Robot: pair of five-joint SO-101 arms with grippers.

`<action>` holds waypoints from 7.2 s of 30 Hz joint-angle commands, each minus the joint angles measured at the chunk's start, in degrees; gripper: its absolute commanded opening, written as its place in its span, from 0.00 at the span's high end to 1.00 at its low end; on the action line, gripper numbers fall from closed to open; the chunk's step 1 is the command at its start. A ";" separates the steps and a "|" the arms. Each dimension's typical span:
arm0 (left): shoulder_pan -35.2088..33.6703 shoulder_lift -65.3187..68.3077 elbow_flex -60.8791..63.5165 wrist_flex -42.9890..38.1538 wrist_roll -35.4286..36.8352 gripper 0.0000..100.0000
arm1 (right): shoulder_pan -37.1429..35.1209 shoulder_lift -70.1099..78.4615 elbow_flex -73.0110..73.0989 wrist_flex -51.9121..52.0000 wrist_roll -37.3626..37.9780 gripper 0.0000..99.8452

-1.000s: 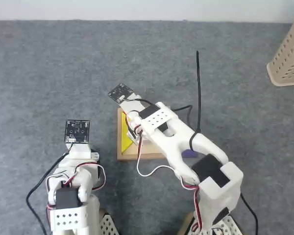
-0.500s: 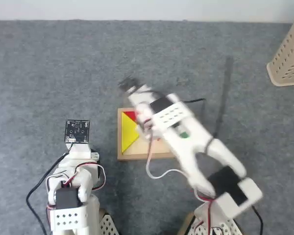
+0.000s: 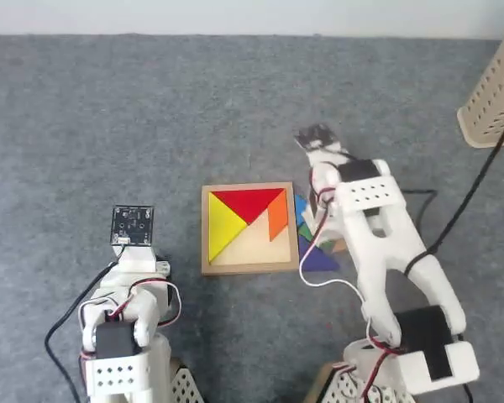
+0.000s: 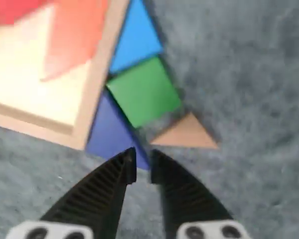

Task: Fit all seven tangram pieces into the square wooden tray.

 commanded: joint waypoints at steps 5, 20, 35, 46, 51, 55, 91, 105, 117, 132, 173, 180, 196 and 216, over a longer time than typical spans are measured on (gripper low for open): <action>-0.35 -0.88 -0.66 0.26 0.44 0.99 | 2.59 -0.57 2.99 -2.51 5.10 0.85; -0.35 -0.88 -0.66 0.26 0.44 0.99 | 4.97 5.85 1.05 -6.46 -30.51 0.77; -0.35 -0.88 -0.66 0.26 0.44 0.99 | 4.88 10.68 -7.21 -4.97 -42.64 0.77; -0.35 -0.88 -0.66 0.26 0.44 0.99 | 7.78 10.77 -7.12 -9.19 -54.59 0.77; -0.35 -0.88 -0.66 0.26 0.44 0.99 | 8.66 10.77 -6.86 -10.86 -57.32 0.77; -0.35 -0.88 -0.66 0.26 0.44 0.99 | 8.48 13.32 -7.30 -11.12 -57.41 0.77; -0.35 -0.88 -0.66 0.26 0.44 0.99 | 10.42 13.85 -16.26 -1.36 -46.15 0.80; -0.35 -0.88 -0.66 0.26 0.44 0.99 | 5.41 22.99 -19.34 -0.66 -46.15 0.71; -0.35 -0.88 -0.66 0.26 0.44 0.99 | 8.04 25.89 -19.34 1.89 -45.71 0.82; -0.35 -0.88 -0.66 0.26 0.44 0.99 | 15.08 24.75 -20.04 4.53 -42.02 0.82; -0.35 -0.88 -0.66 0.26 0.44 0.99 | -5.85 4.53 -16.09 1.01 -6.77 0.99; -0.35 -0.88 -0.66 0.26 0.44 0.99 | -19.74 9.10 -17.32 -4.35 -6.95 0.99; -0.35 -0.88 -0.66 0.26 0.44 0.99 | -21.49 24.84 -28.75 -6.02 -16.35 0.95; -0.35 -0.88 -0.66 0.26 0.44 0.99 | -20.62 19.21 -28.48 -2.42 -19.08 0.89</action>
